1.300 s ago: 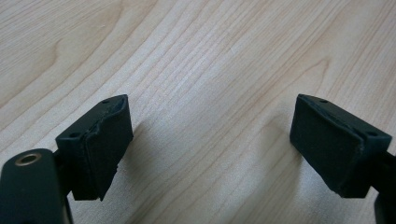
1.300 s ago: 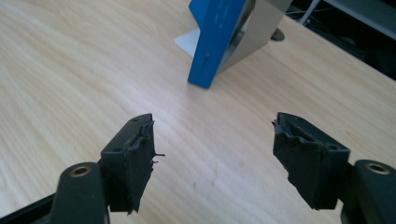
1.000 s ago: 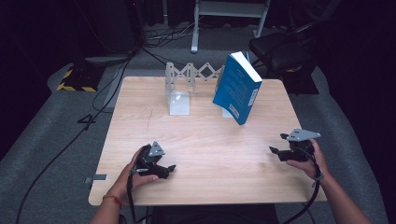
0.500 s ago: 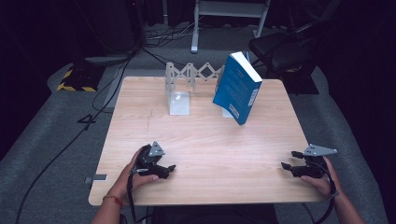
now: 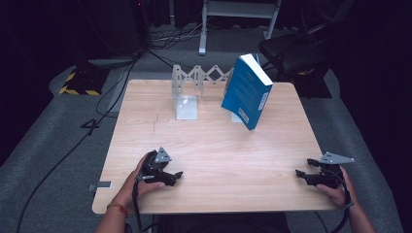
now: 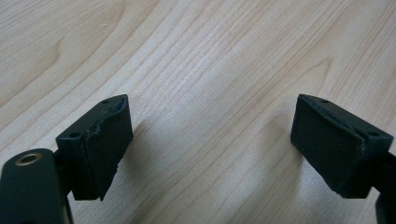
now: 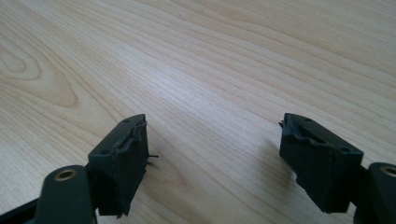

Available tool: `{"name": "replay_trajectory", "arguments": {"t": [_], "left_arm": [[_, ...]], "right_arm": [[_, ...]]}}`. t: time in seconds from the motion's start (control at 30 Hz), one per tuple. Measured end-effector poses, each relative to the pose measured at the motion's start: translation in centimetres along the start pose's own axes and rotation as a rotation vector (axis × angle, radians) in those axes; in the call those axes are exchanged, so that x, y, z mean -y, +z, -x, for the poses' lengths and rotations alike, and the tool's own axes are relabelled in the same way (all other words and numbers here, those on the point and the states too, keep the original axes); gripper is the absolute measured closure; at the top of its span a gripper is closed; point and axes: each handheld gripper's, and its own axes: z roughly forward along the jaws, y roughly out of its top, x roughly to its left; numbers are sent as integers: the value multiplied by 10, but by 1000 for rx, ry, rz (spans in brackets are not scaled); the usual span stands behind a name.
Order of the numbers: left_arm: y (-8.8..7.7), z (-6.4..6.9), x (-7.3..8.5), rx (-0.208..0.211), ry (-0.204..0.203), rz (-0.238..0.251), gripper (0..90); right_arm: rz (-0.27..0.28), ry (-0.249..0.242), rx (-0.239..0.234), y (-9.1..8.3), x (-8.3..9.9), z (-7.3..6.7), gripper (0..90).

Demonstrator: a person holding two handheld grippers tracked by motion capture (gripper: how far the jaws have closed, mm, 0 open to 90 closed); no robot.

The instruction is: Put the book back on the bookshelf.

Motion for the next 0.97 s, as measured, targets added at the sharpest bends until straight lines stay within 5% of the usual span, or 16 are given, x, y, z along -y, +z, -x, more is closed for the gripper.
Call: {"name": "replay_trajectory", "arguments": {"t": [0.97], "left_arm": [[2, -1, -2, 12, 1, -4, 120]], "right_arm": [[-1, 14, 11, 1, 0, 0, 236]]}}
